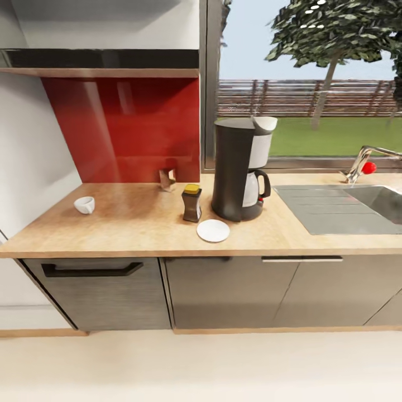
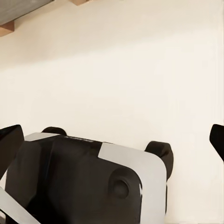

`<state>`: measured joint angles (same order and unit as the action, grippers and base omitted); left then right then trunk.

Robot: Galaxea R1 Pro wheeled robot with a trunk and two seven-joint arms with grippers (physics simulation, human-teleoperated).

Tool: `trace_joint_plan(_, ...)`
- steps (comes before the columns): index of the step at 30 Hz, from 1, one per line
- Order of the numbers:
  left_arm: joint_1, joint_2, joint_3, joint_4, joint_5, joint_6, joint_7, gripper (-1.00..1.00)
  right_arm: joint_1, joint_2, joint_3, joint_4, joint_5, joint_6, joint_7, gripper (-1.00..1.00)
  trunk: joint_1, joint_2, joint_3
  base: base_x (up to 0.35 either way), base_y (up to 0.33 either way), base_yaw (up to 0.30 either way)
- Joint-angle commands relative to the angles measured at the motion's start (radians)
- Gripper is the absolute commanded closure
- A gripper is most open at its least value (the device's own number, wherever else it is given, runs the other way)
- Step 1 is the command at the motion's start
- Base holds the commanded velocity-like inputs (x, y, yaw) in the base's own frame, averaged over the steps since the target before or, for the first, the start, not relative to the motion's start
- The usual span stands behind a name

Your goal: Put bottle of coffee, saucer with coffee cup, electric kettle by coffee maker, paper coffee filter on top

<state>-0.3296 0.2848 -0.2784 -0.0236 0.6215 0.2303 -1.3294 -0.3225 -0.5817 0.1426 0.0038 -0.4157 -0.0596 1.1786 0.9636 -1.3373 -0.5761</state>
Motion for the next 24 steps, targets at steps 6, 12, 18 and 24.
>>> trace_joint_plan(6, 0.0, 0.0, -0.008, -0.001, 0.009, 0.011, -0.004, -1.0, -0.001, 0.002, 0.008, 0.001, -0.006, -0.01, -0.002, -1.0, 0.0, -0.001, -0.001, 0.003, -0.264, -0.068)
trace_joint_plan(12, 0.0, 0.0, -0.008, -0.001, 0.009, 0.011, 0.03, -1.0, -0.001, 0.001, 0.008, 0.001, -0.006, -0.008, 0.0, -1.0, 0.0, -0.001, -0.001, 0.001, -0.303, -0.114)
trace_joint_plan(18, 0.0, -0.002, -0.008, -0.001, 0.009, 0.011, 0.074, -1.0, -0.001, 0.0, 0.008, 0.001, -0.006, -0.008, 0.003, -1.0, 0.0, -0.001, -0.001, 0.0, -0.311, -0.227)
trace_joint_plan(24, 0.0, -0.003, -0.007, -0.001, 0.009, 0.011, 0.085, -1.0, -0.001, 0.001, 0.008, 0.001, -0.006, -0.01, 0.0, -1.0, 0.0, -0.001, -0.001, 0.0, -0.313, -0.209)
